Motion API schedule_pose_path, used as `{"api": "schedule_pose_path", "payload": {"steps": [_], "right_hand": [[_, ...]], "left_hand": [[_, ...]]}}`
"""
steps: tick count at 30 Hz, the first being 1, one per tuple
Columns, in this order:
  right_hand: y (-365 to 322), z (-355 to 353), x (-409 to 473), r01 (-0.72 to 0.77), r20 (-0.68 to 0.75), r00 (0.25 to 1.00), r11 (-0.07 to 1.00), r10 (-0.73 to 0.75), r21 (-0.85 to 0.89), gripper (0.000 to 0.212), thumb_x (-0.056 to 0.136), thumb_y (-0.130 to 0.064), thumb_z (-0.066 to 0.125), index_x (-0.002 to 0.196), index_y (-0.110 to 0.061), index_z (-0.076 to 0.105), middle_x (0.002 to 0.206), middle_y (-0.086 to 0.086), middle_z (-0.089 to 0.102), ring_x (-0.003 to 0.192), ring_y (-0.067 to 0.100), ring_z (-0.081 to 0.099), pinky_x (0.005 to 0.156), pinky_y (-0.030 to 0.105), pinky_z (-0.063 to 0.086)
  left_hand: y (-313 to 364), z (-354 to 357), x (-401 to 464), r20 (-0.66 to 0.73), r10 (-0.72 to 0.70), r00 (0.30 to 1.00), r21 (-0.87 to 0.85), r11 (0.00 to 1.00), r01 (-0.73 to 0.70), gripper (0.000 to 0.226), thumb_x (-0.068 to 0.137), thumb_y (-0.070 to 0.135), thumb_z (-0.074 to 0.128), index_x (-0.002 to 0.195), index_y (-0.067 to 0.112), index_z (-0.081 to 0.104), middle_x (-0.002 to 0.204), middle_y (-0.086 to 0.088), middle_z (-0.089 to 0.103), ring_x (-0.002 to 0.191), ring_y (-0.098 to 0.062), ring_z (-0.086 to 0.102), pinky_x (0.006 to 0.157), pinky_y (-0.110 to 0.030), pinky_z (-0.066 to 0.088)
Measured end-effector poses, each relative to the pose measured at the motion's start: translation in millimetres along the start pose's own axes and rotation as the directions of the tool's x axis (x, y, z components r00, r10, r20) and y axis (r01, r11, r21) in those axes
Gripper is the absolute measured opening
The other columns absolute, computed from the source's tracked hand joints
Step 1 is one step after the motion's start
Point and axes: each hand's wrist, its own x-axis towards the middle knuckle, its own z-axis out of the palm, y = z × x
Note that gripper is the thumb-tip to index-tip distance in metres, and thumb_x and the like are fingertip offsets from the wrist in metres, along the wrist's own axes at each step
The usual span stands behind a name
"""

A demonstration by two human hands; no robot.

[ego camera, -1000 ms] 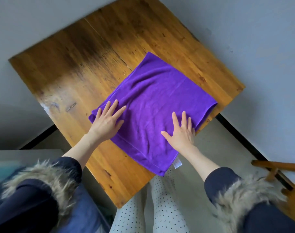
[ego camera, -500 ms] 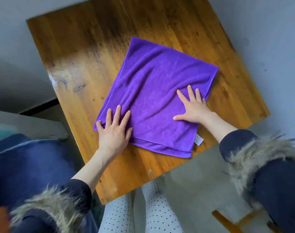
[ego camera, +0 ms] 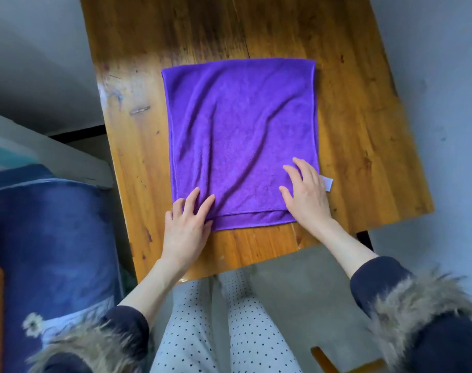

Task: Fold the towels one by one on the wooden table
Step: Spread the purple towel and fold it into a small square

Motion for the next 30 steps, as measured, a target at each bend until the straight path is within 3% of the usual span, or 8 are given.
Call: {"api": "schedule_pose_path", "payload": {"steps": [2, 4, 7, 11, 14, 19, 25, 30], "right_hand": [[8.3, 5.2, -30.5, 0.052, -0.034, 0.998, 0.998, -0.053, -0.032, 0.031, 0.077, -0.011, 0.070, 0.107, -0.002, 0.062, 0.118, 0.018, 0.058, 0.108, 0.037, 0.055, 0.086, 0.047, 0.045], [19.3, 5.2, -42.5, 0.044, -0.018, 0.999, 0.998, -0.045, -0.045, 0.026, 0.075, -0.011, 0.073, 0.097, -0.003, 0.064, 0.105, 0.015, 0.060, 0.096, 0.037, 0.058, 0.075, 0.045, 0.046], [32.0, 1.0, -37.2, 0.021, 0.034, 0.999, 0.998, -0.019, -0.056, 0.031, 0.074, -0.017, 0.074, 0.100, -0.004, 0.062, 0.105, 0.014, 0.057, 0.097, 0.034, 0.054, 0.078, 0.046, 0.045], [42.2, -2.6, -29.6, 0.228, 0.031, 0.973, 0.953, -0.227, -0.202, 0.034, 0.069, -0.018, 0.079, 0.097, -0.004, 0.064, 0.097, 0.014, 0.061, 0.085, 0.034, 0.060, 0.067, 0.040, 0.047], [49.5, -3.0, -28.0, 0.323, 0.019, 0.942, 0.884, -0.336, -0.338, 0.028, 0.069, -0.008, 0.074, 0.096, -0.005, 0.065, 0.093, 0.012, 0.063, 0.079, 0.031, 0.061, 0.065, 0.037, 0.048], [46.9, -1.6, -28.7, 0.337, 0.012, 0.929, 0.833, -0.370, -0.439, 0.031, 0.061, 0.007, 0.060, 0.089, -0.005, 0.064, 0.082, 0.012, 0.061, 0.069, 0.029, 0.058, 0.056, 0.034, 0.046], [48.3, -20.0, -34.6, 0.176, -0.213, 0.948, 0.948, -0.235, -0.264, 0.021, 0.067, 0.013, 0.064, 0.082, -0.002, 0.065, 0.074, 0.014, 0.060, 0.068, 0.032, 0.059, 0.057, 0.038, 0.044], [50.9, -59.9, -50.6, 0.224, -0.386, 0.888, 0.968, -0.249, -0.110, 0.019, 0.078, 0.008, 0.052, 0.088, 0.001, 0.066, 0.078, 0.014, 0.064, 0.071, 0.035, 0.059, 0.060, 0.038, 0.049]], "left_hand": [[-9.2, -1.0, -4.4, -0.034, 0.048, 0.998, -0.006, 0.999, -0.049, 0.054, 0.069, 0.008, 0.074, 0.121, 0.013, 0.061, 0.128, -0.019, 0.055, 0.101, -0.040, 0.057, 0.067, -0.043, 0.048], [-19.2, -0.2, -7.2, -0.079, 0.065, 0.995, -0.043, 0.997, -0.069, 0.047, 0.070, 0.001, 0.069, 0.115, 0.010, 0.062, 0.124, -0.020, 0.056, 0.100, -0.039, 0.058, 0.066, -0.042, 0.048], [-26.8, 3.6, -9.0, -0.113, 0.044, 0.993, -0.114, 0.992, -0.057, 0.037, 0.072, -0.008, 0.065, 0.105, 0.007, 0.063, 0.122, -0.019, 0.057, 0.104, -0.039, 0.057, 0.070, -0.042, 0.047], [-27.2, 10.6, -13.7, -0.160, -0.008, 0.987, -0.148, 0.989, -0.016, 0.023, 0.076, -0.009, 0.063, 0.094, 0.005, 0.063, 0.119, -0.020, 0.058, 0.105, -0.039, 0.055, 0.073, -0.044, 0.047], [-26.9, 11.6, -14.0, -0.215, -0.032, 0.976, -0.161, 0.987, -0.003, 0.013, 0.079, -0.006, 0.064, 0.088, 0.003, 0.064, 0.107, -0.019, 0.060, 0.098, -0.039, 0.055, 0.072, -0.045, 0.046], [-31.5, 0.2, -9.4, -0.326, -0.015, 0.945, -0.222, 0.973, -0.061, 0.013, 0.082, -0.005, 0.060, 0.092, 0.003, 0.064, 0.090, -0.014, 0.057, 0.086, -0.034, 0.050, 0.071, -0.040, 0.040], [-33.2, -30.5, -12.4, -0.399, 0.009, 0.917, -0.246, 0.962, -0.116, 0.015, 0.083, -0.003, 0.063, 0.095, 0.005, 0.066, 0.087, -0.011, 0.057, 0.080, -0.029, 0.053, 0.070, -0.038, 0.040], [-32.1, -59.7, -20.1, -0.481, 0.075, 0.873, -0.188, 0.964, -0.186, 0.011, 0.084, -0.002, 0.063, 0.093, 0.003, 0.067, 0.086, -0.013, 0.060, 0.078, -0.030, 0.055, 0.072, -0.034, 0.036]]}}
